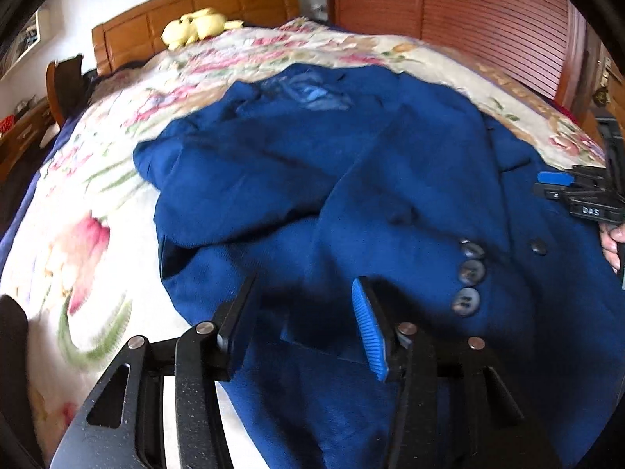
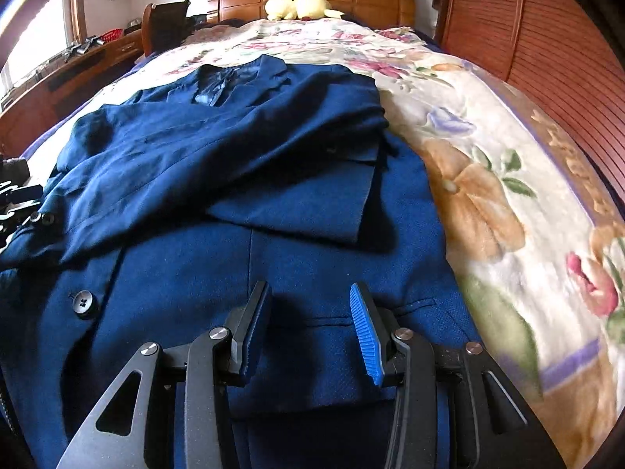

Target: Fold large clothes

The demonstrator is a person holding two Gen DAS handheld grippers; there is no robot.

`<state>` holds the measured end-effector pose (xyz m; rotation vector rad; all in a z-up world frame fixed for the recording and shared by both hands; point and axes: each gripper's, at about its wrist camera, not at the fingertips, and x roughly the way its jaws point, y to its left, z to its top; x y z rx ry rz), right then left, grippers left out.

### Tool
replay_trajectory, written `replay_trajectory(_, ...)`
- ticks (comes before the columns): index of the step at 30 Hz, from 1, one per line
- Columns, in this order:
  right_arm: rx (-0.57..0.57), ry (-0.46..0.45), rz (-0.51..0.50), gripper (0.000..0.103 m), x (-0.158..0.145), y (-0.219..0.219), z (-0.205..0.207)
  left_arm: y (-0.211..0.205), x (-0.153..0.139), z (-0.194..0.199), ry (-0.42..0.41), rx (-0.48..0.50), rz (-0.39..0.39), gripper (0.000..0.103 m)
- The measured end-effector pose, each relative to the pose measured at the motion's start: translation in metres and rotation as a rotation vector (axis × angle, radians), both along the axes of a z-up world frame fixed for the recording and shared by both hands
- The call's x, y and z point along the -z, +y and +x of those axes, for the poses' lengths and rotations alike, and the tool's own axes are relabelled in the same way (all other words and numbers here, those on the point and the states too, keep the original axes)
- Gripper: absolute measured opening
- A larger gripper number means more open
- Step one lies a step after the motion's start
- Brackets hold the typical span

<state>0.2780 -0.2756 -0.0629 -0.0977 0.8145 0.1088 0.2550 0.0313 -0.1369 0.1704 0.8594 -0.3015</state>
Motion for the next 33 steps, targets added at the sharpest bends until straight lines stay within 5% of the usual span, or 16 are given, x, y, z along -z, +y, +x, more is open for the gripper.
replay_trajectory(14,0.002,-0.011,0.030,0.043,0.004,-0.016,-0.004,0.000,0.006,-0.001,-0.009,-0.008,0.009,0.050)
replay_trajectory(21,0.004,-0.012,0.021,0.043,0.003,-0.016,-0.005,-0.001,0.000,-0.002,0.004,0.065,-0.056,0.008)
replay_trajectory(28,0.005,-0.012,0.015,0.043,0.003,-0.015,-0.005,0.033,-0.035,-0.008,-0.120,-0.058,-0.184,0.005)
replay_trajectory(33,0.006,-0.013,0.017,0.043,0.003,-0.016,-0.004,0.035,-0.032,-0.006,-0.108,-0.072,-0.157,0.005)
